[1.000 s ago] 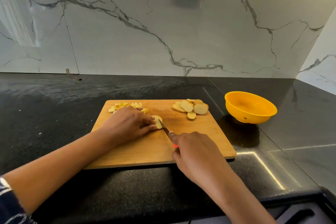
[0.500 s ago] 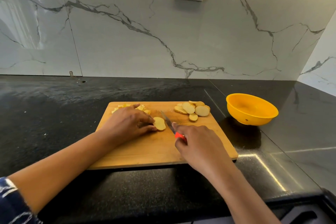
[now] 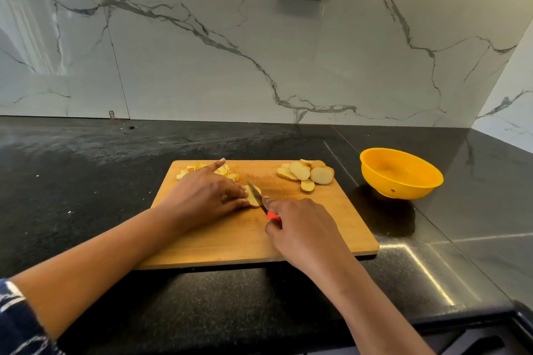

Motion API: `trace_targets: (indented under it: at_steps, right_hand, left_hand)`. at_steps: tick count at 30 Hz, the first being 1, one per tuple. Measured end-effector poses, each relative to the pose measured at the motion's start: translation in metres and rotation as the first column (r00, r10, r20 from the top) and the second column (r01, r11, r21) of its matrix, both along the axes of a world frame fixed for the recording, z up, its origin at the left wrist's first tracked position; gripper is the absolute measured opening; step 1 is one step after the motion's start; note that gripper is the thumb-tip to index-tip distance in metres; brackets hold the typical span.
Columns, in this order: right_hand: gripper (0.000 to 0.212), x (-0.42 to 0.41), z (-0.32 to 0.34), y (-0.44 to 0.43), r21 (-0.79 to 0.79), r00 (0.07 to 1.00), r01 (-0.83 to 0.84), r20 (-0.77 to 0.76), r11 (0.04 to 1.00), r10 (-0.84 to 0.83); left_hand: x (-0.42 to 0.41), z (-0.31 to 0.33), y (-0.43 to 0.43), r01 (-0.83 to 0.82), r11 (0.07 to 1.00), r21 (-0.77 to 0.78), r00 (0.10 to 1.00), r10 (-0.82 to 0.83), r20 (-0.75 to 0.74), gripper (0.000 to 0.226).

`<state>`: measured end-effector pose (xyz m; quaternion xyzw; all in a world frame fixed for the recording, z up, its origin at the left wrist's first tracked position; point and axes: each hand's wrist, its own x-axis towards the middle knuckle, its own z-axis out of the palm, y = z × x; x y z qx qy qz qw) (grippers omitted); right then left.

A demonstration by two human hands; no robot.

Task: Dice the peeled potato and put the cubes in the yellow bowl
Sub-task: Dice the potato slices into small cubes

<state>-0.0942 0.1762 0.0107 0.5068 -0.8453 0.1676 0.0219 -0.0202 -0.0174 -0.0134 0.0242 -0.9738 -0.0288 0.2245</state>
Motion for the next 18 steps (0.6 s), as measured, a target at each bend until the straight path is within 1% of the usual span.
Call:
trace_targets:
  at_steps: [3, 6, 9, 12, 15, 18]
  right_hand:
    - [0.047, 0.002, -0.001, 0.001, -0.004, 1.0, -0.009, 0.006, 1.0, 0.009]
    - [0.046, 0.001, -0.001, 0.001, 0.012, 1.0, -0.02, 0.0, 1.0, 0.02]
    - [0.04, -0.002, 0.003, -0.006, 0.087, 0.999, -0.045, 0.003, 0.995, 0.045]
    - [0.033, -0.005, 0.009, -0.017, 0.157, 0.998, -0.059, 0.009, 0.986, 0.058]
    - [0.033, -0.003, 0.007, -0.015, 0.169, 0.996, -0.057, -0.055, 0.984, 0.067]
    - [0.042, 0.007, 0.001, 0.006, 0.183, 0.991, -0.05, -0.114, 0.982, 0.072]
  left_hand:
    - [-0.001, 0.002, -0.001, -0.018, 0.999, 0.028, 0.999, 0.017, 0.042, 0.057]
    - [-0.002, 0.002, 0.001, 0.004, 1.0, 0.025, 1.0, -0.005, 0.008, 0.057]
    - [-0.003, 0.001, 0.0, 0.014, 1.0, 0.023, 1.0, -0.014, -0.006, 0.055]
    - [-0.004, 0.001, -0.001, -0.008, 1.0, 0.014, 1.0, 0.008, -0.005, 0.045]
    - [-0.003, 0.003, 0.003, -0.016, 1.0, 0.016, 1.0, 0.016, -0.025, 0.042]
    - [-0.003, 0.003, 0.004, -0.008, 1.0, 0.01, 0.999, 0.009, -0.047, 0.039]
